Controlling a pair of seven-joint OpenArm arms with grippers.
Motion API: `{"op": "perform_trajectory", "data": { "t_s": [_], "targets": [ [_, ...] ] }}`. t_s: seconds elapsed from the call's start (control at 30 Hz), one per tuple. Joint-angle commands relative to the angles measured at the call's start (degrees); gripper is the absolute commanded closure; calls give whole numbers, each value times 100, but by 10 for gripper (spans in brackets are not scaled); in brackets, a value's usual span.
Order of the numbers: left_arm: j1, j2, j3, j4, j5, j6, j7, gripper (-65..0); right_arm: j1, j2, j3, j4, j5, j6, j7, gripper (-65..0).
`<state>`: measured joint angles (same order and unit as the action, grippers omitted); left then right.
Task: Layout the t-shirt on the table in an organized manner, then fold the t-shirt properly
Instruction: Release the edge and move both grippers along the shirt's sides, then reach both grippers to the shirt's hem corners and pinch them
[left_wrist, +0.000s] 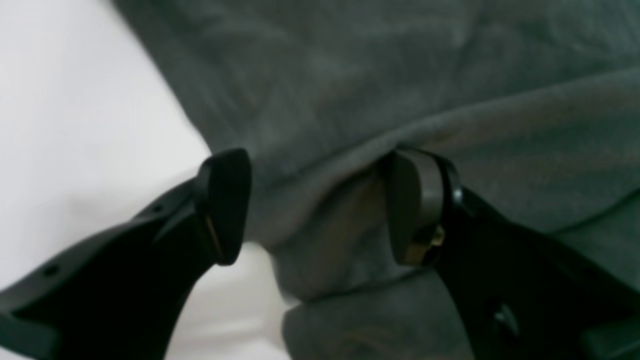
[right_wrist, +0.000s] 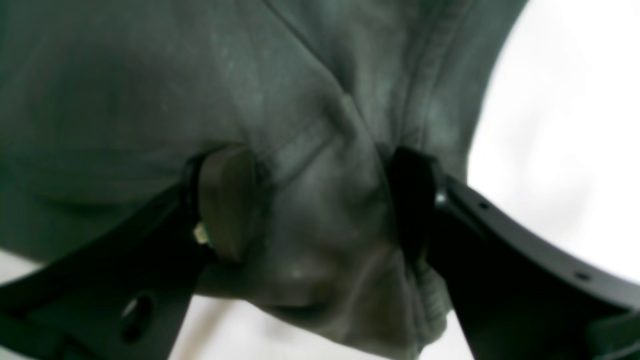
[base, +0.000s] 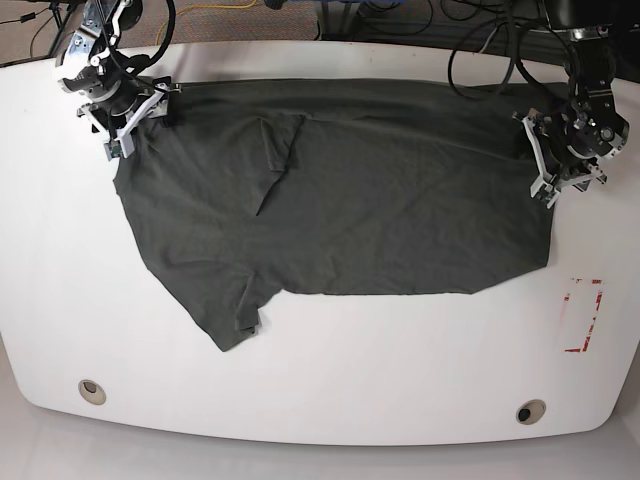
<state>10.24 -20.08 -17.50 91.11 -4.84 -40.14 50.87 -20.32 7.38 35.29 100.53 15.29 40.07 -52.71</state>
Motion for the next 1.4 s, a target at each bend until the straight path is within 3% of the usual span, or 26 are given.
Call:
{"op": "perform_trajectory", "data": {
  "t_s": [0.0,0.23,0.6,0.83,1.2,1.37],
  "targets": [
    [-211,-159,-13,-245,198,14,157,-385,-144,67,45,114,5,-7,80,-400],
    [-360,-203,-4,-272,190,14,157,-385,-408,40,45,132,49,-7,80,-400],
    [-70,-274,-39,581,190,14,174,-385,-610,-56,36,1134,32,-7,9,-400],
    [158,-274,-39,1091,190,14,183,-385,-382,-74,27,1186,14,-7,-211,-400],
    [176,-274,-57,1443,181,14,640,-385,-197,-83,10,949,14,-7,-175,-400],
    [211,-256,-242,1548,181,14,640,-385,269,-83,10,923,5,-7,-167,-400]
  ]
}}
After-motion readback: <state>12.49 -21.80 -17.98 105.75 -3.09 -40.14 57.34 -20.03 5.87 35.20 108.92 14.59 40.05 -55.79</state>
